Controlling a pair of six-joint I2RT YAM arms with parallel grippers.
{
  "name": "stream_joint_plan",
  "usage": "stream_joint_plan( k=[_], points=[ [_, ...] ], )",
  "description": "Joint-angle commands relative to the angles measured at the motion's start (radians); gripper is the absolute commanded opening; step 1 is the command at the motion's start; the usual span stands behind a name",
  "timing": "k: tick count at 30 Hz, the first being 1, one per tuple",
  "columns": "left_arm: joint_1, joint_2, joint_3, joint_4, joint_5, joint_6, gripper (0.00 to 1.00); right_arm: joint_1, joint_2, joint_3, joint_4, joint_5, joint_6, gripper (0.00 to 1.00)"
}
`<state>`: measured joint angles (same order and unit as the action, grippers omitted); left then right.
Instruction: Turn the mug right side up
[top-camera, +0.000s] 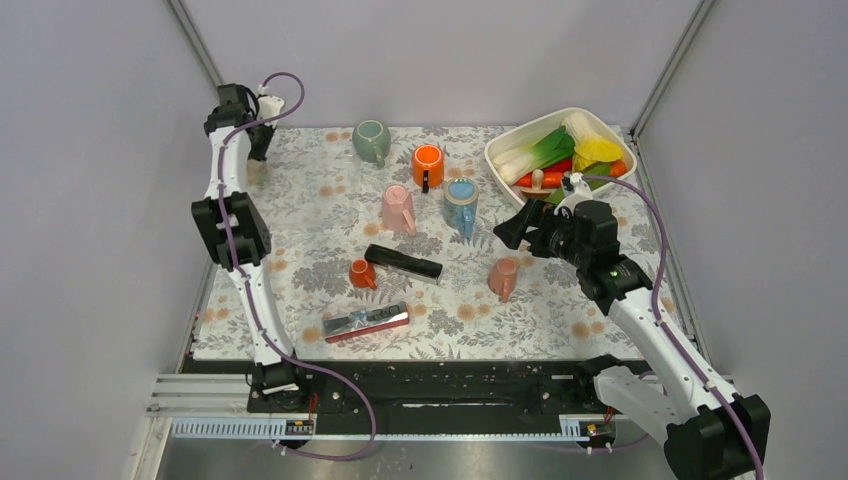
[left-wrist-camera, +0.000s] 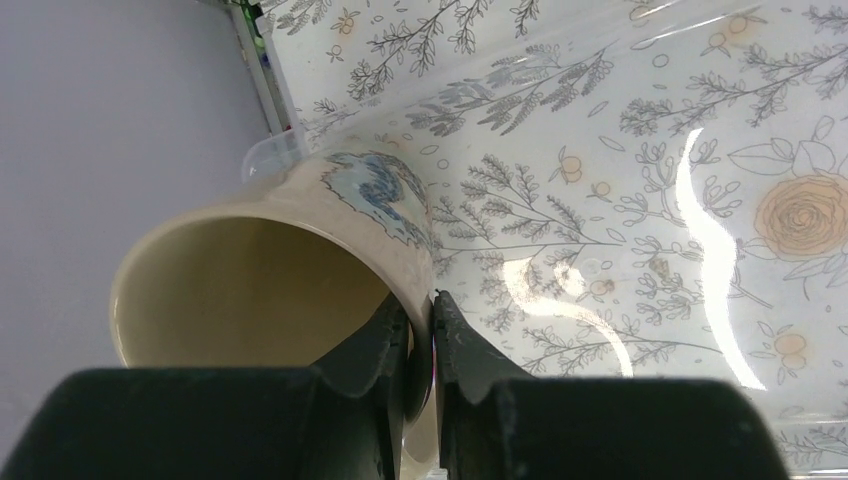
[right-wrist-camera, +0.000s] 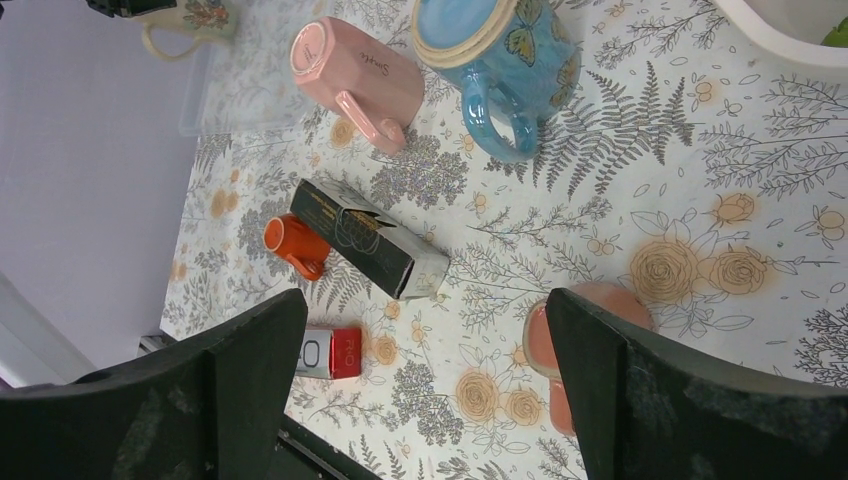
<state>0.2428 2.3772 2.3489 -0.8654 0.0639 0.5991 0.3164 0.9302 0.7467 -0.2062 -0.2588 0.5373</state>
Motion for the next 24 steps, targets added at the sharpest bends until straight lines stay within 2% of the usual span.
stream_joint_plan(
  k=[1,5,10,18,20,24],
  points=[
    [0.021,-0.012,0.083,0.11,0.002,0.011,0.0,0.007,-0.022,0.011,0.003,0.022,-0.019,1.0],
    [0.029,-0.01,0.082,0.118,0.02,0.002,0.21,0.007,-0.027,0.013,-0.002,0.022,-0.02,0.99],
    [0.034,0.001,0.081,0.129,0.018,0.001,0.33,0.007,-0.032,0.014,-0.01,0.021,-0.022,1.0],
    [0.039,0.005,0.069,0.148,0.015,-0.013,0.47,0.007,-0.05,0.013,-0.026,0.024,-0.032,0.99],
    [0.038,-0.018,0.046,0.149,0.032,-0.021,0.57,0.007,-0.051,0.015,-0.029,0.029,-0.036,1.0],
    [0.03,-0.12,-0.025,0.178,0.061,-0.018,0.82,0.007,-0.044,0.017,-0.031,0.028,-0.036,0.99]
  ],
)
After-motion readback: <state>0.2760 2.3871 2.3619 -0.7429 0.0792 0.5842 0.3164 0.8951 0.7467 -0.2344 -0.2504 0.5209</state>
